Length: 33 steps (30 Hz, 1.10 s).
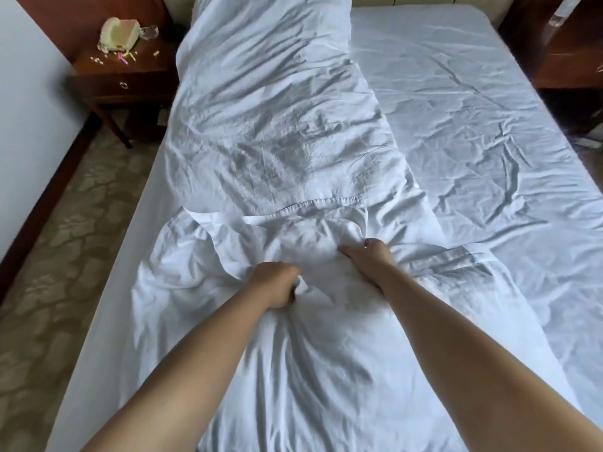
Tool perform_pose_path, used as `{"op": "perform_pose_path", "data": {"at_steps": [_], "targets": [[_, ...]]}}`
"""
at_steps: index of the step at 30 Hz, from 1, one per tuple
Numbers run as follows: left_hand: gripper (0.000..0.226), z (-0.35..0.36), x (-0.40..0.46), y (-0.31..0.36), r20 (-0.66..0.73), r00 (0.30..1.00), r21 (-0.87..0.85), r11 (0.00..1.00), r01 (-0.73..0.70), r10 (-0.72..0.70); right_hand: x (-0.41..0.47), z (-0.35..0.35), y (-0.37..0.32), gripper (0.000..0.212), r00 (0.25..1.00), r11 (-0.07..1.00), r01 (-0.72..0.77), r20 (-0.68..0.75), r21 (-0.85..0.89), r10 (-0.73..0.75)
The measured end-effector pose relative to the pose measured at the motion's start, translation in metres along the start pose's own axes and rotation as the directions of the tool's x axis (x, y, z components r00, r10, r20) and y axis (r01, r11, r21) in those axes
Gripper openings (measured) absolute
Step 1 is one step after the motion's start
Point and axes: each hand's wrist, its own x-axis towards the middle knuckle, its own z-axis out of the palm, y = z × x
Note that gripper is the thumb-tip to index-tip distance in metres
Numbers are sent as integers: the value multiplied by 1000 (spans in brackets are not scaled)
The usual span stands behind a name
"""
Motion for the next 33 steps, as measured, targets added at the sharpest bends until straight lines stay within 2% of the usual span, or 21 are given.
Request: {"op": "perform_pose_path", "data": {"at_steps": [4,6,7,9,11,12,16,21,24,27,30,31,33], "targets": [[27,-6,-3,-2,-75,997,24,1000,2,0,-6,2,-12,25,984,984,176,-43,1,-175],[30,-11,-7,-3,-113,994,57,998,11,-5,-13,1,-18,21,976,976,216,-6,34,-216],[29,-15,-10,-4,-129,992,83,996,23,-12,-17,-2,-19,22,974,974,228,0,-1,-228],[23,-27,-17,-6,-160,986,132,989,67,-46,-22,-15,-17,28,965,948,254,-20,-192,-263],[24,-43,-24,-8,-205,974,166,978,128,-92,-27,-38,-15,35,957,891,227,-77,-394,-278],[25,-51,-27,-9,-233,967,176,973,149,-106,-30,-51,-15,37,956,876,196,-113,-442,-270],[24,-90,-39,-13,-345,926,195,954,228,-151,-40,-103,-18,37,928,848,104,-255,-520,-270],[22,-133,-59,-50,-425,844,162,890,426,-327,-47,-155,-10,35,866,858,13,-423,-514,-266],[21,-142,-63,-67,-441,809,180,845,504,-389,-42,-158,-7,33,847,916,-29,-496,-400,-190],[25,-134,-54,-67,-365,840,225,838,497,-401,-38,-132,-12,35,919,958,72,-355,-276,-171],[24,-101,-40,-53,-269,901,257,875,409,-342,-45,-93,-9,51,960,860,122,-160,-495,-229],[24,-90,-34,-46,-246,919,273,888,370,-307,-48,-83,-7,55,953,808,168,-118,-565,-280],[24,-74,-22,-34,-215,948,303,907,294,-235,-49,-67,-4,54,933,743,315,51,-590,-355]]}}
